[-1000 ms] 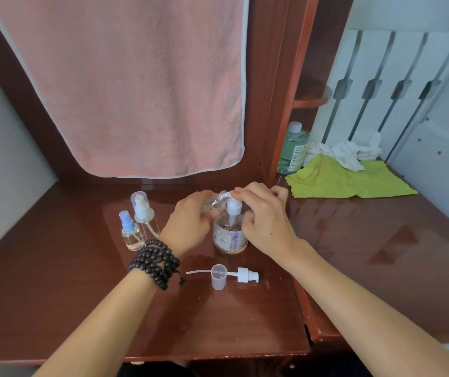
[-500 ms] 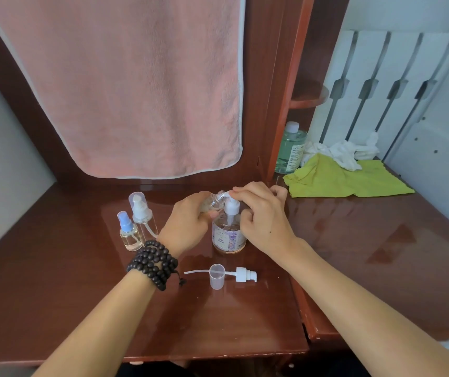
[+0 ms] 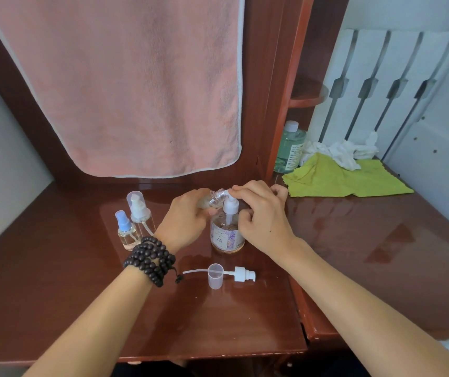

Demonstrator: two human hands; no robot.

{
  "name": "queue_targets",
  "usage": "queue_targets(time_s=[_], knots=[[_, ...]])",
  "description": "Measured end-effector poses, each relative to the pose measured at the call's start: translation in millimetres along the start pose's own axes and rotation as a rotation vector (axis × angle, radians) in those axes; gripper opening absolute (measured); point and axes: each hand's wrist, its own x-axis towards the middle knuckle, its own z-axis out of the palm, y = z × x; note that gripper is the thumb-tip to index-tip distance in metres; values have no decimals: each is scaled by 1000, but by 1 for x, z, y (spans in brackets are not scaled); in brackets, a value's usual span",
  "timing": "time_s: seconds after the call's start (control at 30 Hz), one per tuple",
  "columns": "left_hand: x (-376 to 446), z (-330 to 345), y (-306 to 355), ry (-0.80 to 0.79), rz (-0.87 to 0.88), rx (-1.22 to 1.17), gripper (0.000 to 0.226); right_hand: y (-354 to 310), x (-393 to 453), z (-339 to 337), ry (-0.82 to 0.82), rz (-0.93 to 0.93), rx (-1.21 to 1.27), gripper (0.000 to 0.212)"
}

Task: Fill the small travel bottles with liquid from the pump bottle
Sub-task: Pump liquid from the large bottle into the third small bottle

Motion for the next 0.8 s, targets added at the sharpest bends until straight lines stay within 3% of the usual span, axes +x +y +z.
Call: queue_targets(time_s=[0.8], knots=[[-1, -6, 0, 20, 27, -16, 23, -3, -1, -1, 31, -46, -26, 55]])
